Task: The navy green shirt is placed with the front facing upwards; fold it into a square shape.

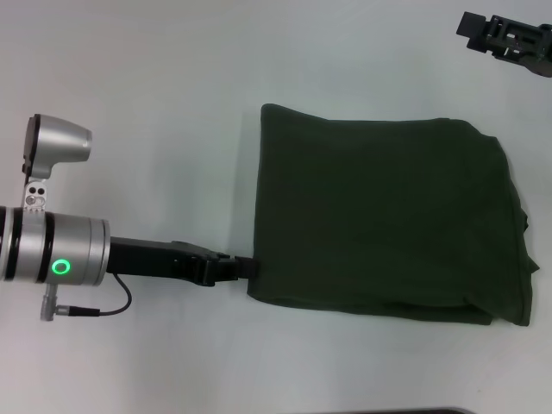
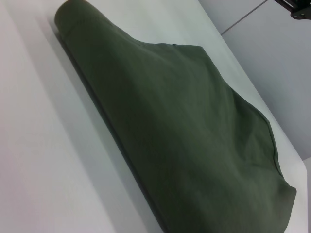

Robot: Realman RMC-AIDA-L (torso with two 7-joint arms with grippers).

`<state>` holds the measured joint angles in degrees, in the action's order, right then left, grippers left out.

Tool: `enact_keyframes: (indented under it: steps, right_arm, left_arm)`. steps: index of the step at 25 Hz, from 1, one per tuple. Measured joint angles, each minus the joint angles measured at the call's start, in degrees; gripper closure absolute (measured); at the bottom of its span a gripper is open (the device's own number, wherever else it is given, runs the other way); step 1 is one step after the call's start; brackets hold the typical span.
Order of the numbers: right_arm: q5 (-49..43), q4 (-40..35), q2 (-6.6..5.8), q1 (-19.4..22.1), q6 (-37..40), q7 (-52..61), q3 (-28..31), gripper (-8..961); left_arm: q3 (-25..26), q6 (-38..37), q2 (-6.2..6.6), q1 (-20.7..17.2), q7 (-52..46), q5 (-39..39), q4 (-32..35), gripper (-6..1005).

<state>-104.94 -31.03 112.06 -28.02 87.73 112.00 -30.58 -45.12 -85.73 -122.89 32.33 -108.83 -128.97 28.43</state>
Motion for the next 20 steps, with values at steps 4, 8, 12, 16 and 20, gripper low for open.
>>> enact_keyframes:
  steps: [4,8,12,16,20]
  right_arm:
    - [0.0,0.0,-0.01,0.0,0.1,0.0,0.1,172]
    - [0.0,0.0,-0.01,0.1,0.1,0.0,0.1,173]
    - [0.0,0.0,-0.01,0.1,0.1,0.0,0.1,173]
    - [0.0,0.0,-0.01,0.1,0.1,0.0,0.2,174]
    - [0.0,0.0,-0.05,0.2,0.1,0.0,0.2,174]
  left_arm:
    - [0.0,0.3,0.02,0.1,-1.1,0.1,0.0,925]
    - [-0.1,-0.2,0.13,0.2,-2.4,0.0,-0.1,920]
    - [0.6,-0.2,0.14,0.0,-3.4,0.2,0.1,873]
    - [0.8,-0.4,0.2,0.0,-3.4,0.1,0.1,700]
    - [0.8,-0.6,0.24,0.4,-3.4,0.1,0.1,535]
